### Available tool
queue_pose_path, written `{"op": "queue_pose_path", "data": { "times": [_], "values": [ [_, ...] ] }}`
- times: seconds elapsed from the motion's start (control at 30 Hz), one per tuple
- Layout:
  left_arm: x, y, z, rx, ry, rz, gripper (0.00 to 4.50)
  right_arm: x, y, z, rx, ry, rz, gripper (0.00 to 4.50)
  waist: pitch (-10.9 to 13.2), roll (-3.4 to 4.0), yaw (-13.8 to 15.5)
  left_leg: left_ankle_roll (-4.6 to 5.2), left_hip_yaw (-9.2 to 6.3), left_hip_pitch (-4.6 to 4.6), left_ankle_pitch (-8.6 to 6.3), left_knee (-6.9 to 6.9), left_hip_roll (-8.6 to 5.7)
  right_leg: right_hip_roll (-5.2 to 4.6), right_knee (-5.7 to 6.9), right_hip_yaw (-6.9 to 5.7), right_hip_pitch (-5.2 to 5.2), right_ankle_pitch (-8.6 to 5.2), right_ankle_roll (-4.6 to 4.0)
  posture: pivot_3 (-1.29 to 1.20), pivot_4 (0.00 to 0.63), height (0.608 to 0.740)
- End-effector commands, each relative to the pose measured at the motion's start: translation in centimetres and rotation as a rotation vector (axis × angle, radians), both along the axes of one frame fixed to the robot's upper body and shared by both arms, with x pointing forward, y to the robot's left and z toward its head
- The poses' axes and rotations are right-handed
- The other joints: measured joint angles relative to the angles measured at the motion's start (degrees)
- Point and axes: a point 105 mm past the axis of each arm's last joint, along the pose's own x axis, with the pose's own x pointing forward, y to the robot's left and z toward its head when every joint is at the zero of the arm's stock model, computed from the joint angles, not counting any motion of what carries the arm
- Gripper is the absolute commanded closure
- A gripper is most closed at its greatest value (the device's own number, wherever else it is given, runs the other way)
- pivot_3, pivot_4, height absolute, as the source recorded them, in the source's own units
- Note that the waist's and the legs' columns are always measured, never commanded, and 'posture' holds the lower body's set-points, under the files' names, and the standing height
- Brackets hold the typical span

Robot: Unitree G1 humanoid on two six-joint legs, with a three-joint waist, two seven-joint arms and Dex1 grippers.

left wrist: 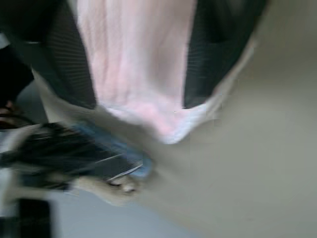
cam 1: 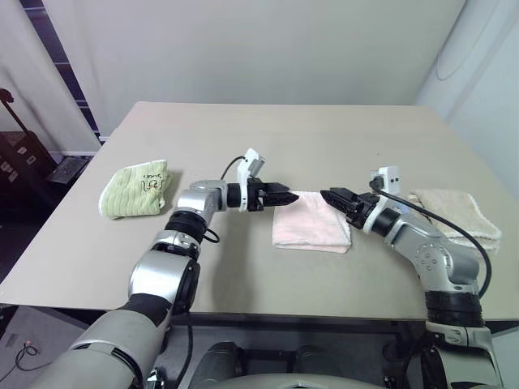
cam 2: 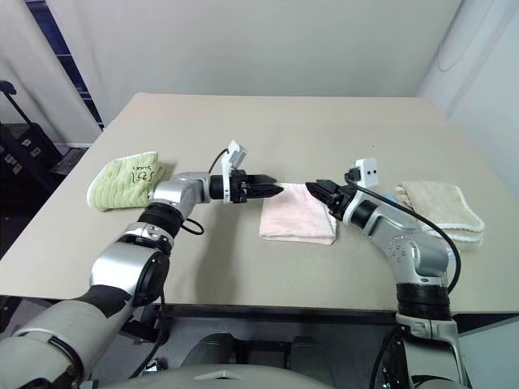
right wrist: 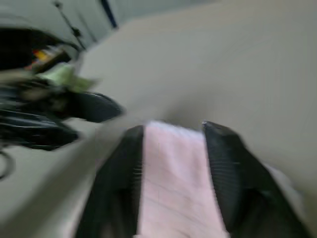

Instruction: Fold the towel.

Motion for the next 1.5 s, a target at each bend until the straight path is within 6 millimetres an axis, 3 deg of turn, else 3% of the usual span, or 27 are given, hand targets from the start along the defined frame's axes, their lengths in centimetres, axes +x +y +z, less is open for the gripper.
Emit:
{"op": "queue_pose_path", "data": {
  "times": [0.03,0.07,0.17,0.33,0.67,0.83,1.07,1.17,1.5],
  "values": [
    [0.0,1.2,-0.5,0.046,0.092,0.026,0.31,-0.9,0.4,1.9,0.038,-0.045,0.017,1.37,0.0,0.00,0.0,0.00,0.00,0.00,0.00,0.00,0.00,0.00,0.00,0.00,0.00,0.00,0.00,0.00,0.000,0.740],
    [-0.2,1.6,-1.0,0.060,0.130,0.031,0.00,-1.0,0.4,2.0,0.036,-0.043,0.011,0.97,0.0,0.00,0.1,0.00,0.00,0.00,0.00,0.01,0.00,-0.01,0.01,0.00,0.01,0.00,0.00,0.00,0.000,0.740],
    [0.1,2.2,-2.0,0.083,0.282,0.123,0.00,-0.9,-0.3,2.0,0.059,-0.008,-0.039,0.02,0.0,0.00,0.1,0.00,0.00,0.00,0.00,0.04,-0.01,-0.06,0.00,0.00,0.02,0.00,-0.03,0.00,0.000,0.740],
    [-1.1,1.6,-3.9,0.123,0.554,0.175,0.00,-0.8,-1.8,2.0,0.152,0.051,-0.099,0.02,0.0,-0.06,0.2,-0.01,0.00,-0.02,0.00,0.07,-0.02,-0.10,0.00,-0.01,0.03,0.01,-0.01,0.00,0.000,0.740],
    [-4.4,-4.1,-4.5,0.034,0.831,0.059,0.00,-0.9,-3.7,1.9,0.218,0.080,-0.191,0.02,0.0,-0.03,0.3,-0.02,0.00,-0.02,-0.01,0.04,-0.04,-0.15,-0.08,-0.02,0.09,0.01,0.01,0.00,0.000,0.740],
    [-5.5,-6.0,-4.8,0.011,0.870,0.025,0.00,-1.2,-4.2,1.4,0.204,0.093,-0.226,0.02,0.0,-0.03,0.3,-0.03,0.00,-0.02,-0.02,0.04,-0.07,-0.20,-0.12,-0.01,0.09,0.01,0.01,0.00,0.000,0.740],
    [-4.9,-7.2,-6.0,-0.022,0.869,0.129,0.00,-1.2,-4.9,0.4,0.190,0.113,-0.303,0.02,-0.1,0.08,1.0,-0.08,0.00,0.05,-0.05,0.05,-0.10,-0.27,-0.16,-0.02,0.25,0.06,0.08,0.00,0.000,0.740],
    [-4.9,-7.9,-5.9,-0.043,0.864,0.137,0.66,-1.3,-5.2,0.3,0.193,0.116,-0.323,0.00,-0.1,0.15,1.8,-0.17,0.01,0.07,-0.11,0.05,-0.11,-0.29,-0.40,-0.03,0.37,0.25,0.16,0.00,0.000,0.740],
    [-4.3,-7.5,-4.6,-0.111,0.874,0.125,4.21,-1.3,-5.2,0.3,0.199,0.106,-0.341,0.00,-0.2,0.23,1.6,-0.10,0.04,-0.09,-0.07,-0.10,-0.10,-0.29,-0.75,-0.06,0.26,0.46,0.28,0.00,0.000,0.740]
  ]
}}
